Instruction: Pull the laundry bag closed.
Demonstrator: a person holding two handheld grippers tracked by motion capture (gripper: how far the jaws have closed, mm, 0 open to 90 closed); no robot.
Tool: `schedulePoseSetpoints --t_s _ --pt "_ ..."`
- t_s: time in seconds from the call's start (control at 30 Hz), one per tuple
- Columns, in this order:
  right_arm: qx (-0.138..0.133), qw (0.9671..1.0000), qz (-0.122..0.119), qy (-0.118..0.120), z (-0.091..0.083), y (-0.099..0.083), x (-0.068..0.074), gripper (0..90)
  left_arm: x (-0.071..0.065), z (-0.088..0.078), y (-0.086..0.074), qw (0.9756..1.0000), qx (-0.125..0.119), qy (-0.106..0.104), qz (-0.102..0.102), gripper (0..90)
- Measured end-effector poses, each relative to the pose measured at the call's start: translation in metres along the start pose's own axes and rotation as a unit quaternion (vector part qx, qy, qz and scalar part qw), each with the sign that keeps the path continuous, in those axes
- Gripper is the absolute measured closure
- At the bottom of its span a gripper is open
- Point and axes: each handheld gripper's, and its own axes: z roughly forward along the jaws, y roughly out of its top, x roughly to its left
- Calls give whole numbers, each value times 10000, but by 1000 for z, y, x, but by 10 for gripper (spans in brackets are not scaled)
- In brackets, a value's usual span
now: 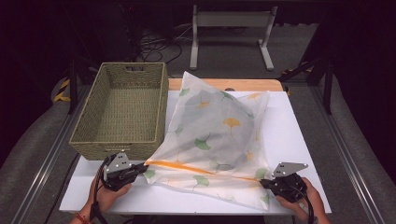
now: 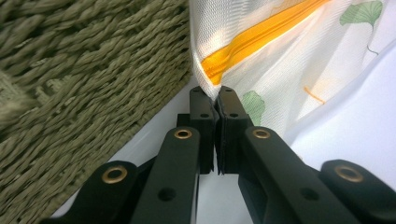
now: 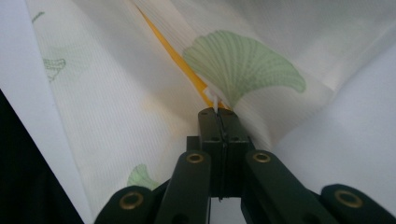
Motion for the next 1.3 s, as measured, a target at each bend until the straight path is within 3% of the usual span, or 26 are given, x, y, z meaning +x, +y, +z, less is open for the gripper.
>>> schedulePoseSetpoints --t_s 0.53,0.73,0.87,1.3 --pt "13 9998 -4 -174 0 -2 -5 900 0 -1 -5 10000 22 -78 -43 874" --pt "-27 9995 99 -303 0 -2 -11 900 -4 2 -6 9997 36 -228 21 868" --pt "-60 9993 97 -355 0 -2 -12 900 -6 2 -7 9998 37 -205 76 856" --pt "-682 9973 -119 -228 -10 -2 -6 890 -5 -12 -17 9995 -236 -203 -12 739"
